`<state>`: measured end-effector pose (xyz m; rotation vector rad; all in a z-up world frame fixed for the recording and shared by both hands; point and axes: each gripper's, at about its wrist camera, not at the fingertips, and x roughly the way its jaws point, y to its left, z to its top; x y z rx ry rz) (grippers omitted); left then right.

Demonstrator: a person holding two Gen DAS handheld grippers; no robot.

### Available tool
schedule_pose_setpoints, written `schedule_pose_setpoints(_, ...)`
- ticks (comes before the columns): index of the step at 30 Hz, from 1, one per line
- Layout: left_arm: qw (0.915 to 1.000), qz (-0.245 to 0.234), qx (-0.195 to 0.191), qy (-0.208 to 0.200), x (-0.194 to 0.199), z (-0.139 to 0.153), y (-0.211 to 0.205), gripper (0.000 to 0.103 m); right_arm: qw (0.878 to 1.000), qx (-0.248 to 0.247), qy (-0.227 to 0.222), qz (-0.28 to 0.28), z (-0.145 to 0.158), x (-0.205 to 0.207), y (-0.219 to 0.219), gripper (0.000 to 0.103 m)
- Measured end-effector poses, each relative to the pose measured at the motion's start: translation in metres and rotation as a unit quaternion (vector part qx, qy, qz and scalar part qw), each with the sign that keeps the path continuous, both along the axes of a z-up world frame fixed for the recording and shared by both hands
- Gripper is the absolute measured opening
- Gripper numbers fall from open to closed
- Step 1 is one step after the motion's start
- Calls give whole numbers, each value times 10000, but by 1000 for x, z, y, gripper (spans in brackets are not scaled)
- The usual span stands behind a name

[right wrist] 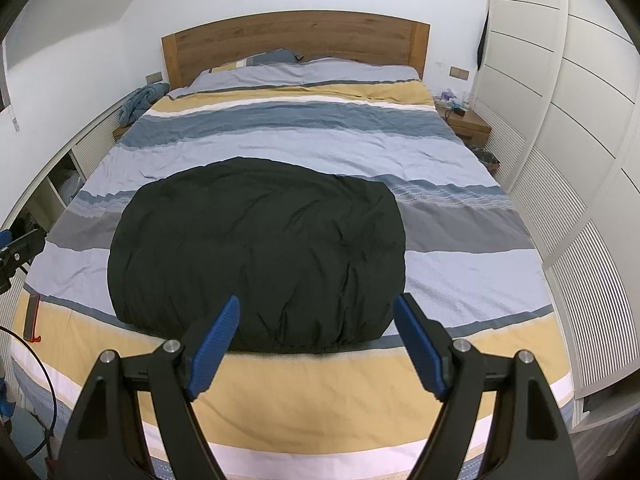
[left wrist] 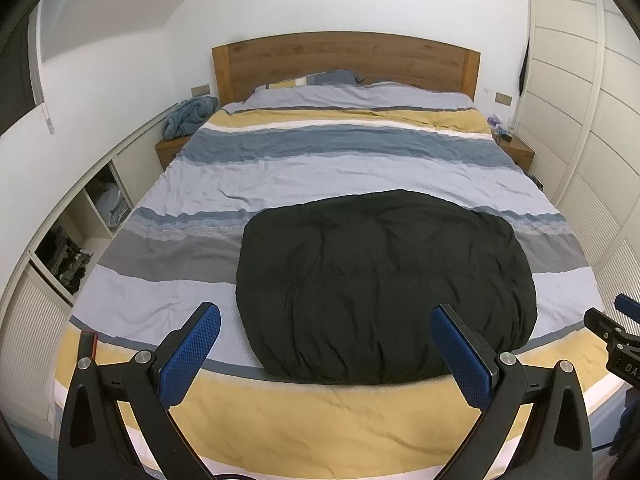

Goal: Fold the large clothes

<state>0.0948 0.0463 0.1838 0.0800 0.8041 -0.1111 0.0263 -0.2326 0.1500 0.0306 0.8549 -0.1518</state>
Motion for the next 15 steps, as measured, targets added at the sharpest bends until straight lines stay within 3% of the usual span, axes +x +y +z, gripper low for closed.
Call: schedule_pose_setpoints(15,10000,-46,5,67,-1,-6,2,103,10000,30,30,-83,-4,-4,-2,79)
